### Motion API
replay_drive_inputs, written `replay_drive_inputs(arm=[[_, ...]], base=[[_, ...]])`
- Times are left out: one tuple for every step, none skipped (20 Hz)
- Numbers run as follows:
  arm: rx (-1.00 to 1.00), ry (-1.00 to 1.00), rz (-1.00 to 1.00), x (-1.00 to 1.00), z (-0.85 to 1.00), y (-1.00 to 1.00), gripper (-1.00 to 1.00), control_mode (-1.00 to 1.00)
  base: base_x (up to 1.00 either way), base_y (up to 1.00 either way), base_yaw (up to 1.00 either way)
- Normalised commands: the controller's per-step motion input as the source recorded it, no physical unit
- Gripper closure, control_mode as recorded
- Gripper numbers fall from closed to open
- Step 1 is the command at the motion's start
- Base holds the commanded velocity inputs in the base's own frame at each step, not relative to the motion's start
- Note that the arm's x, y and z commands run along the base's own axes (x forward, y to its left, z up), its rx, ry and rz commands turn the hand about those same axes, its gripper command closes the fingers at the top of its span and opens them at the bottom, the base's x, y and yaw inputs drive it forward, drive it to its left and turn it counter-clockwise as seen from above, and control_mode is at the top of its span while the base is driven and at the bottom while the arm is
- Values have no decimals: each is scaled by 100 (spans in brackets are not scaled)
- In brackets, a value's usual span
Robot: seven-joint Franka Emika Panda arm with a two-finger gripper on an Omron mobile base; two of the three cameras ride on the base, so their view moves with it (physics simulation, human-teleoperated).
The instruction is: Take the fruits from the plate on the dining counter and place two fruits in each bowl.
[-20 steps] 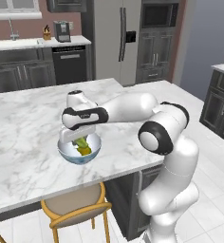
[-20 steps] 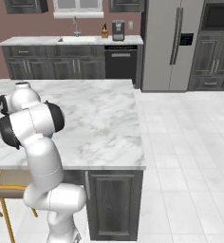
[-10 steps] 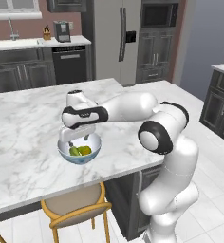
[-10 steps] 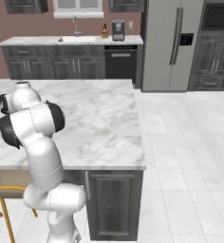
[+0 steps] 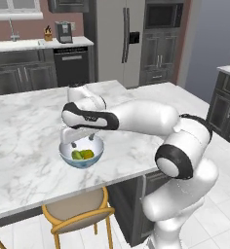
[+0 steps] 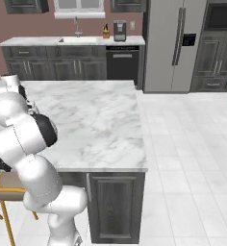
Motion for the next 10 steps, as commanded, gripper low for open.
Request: replay_drive_inputs(arm=[[7,-17,0,-100,66,-42,-100,-100],[8,-17,-1,-99,61,-50,-100,-100],[8,-15,-3,-89,59,-59,-100,-100],[9,-14,-4,-82,53,-67,-100,-100],[11,-15,-4,-75,50,-76,-100,-100],[13,-13,-4,-75,47,-79,-100,-100],[13,-12,-3,-66,41,-80,-100,-100],[13,-12,-3,-65,39,-77,-100,-100],[13,-11,-3,-55,37,-74,-100,-100],[12,-10,-4,-46,40,-73,-100,-100]], base=[[0,0,0],[0,0,0],[0,0,0],[0,0,0],[0,0,0],[0,0,0],[0,0,0],[0,0,0],[0,0,0],[0,0,0]])
